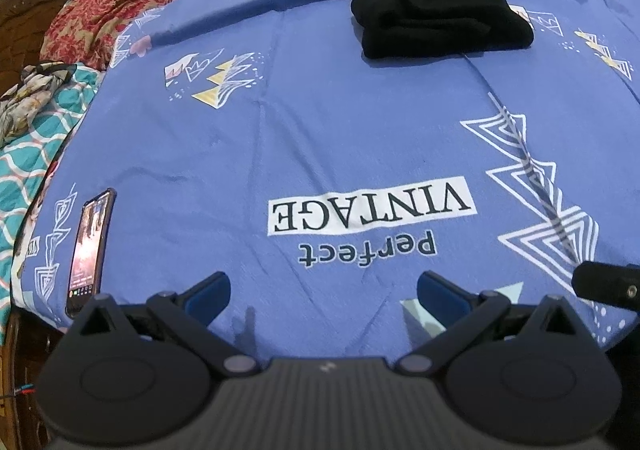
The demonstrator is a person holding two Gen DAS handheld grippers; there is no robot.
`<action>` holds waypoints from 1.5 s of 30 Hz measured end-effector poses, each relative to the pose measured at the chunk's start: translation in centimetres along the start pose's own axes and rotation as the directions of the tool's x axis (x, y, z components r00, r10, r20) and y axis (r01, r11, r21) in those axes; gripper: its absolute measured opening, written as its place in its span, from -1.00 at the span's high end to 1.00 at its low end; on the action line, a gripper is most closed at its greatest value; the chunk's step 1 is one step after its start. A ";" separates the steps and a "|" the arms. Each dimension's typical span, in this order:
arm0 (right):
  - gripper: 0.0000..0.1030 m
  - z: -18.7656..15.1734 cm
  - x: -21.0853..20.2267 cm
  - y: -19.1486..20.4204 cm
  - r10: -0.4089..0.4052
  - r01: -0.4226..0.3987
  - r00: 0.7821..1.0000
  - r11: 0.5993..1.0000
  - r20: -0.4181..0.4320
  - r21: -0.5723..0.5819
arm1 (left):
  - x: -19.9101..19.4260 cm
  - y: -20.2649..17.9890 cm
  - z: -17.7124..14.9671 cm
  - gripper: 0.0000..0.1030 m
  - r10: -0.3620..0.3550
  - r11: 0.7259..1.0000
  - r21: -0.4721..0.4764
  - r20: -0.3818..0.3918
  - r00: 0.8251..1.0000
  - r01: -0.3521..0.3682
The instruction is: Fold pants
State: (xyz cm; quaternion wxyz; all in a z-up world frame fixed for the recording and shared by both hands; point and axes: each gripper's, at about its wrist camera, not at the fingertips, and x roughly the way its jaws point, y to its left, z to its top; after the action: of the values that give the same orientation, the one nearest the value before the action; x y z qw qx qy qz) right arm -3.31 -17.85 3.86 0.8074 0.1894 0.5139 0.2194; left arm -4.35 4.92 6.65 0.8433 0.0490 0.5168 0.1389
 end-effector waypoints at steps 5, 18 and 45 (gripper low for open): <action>-1.00 0.0 0.0 0.0 0.000 0.000 1.000 1.000 0.001 0.000 | -0.1 0.0 -0.1 -1.00 -0.015 1.000 0.001 -0.003 1.000 0.015; -1.00 0.1 -0.2 0.1 -0.001 0.001 1.000 1.000 0.006 -0.008 | -0.5 0.2 -0.2 -1.00 -0.084 0.996 -0.011 -0.002 0.996 0.084; -1.00 0.2 0.1 0.8 -0.018 0.018 1.000 0.999 0.011 -0.036 | -0.2 0.4 -0.2 -1.00 -0.114 0.993 -0.029 -0.024 0.993 0.114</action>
State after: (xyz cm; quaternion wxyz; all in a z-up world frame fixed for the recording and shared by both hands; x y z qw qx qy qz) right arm -3.18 -17.14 4.28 0.8153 0.1711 0.5073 0.2205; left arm -4.67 5.21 6.88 0.8439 0.0060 0.5274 0.0982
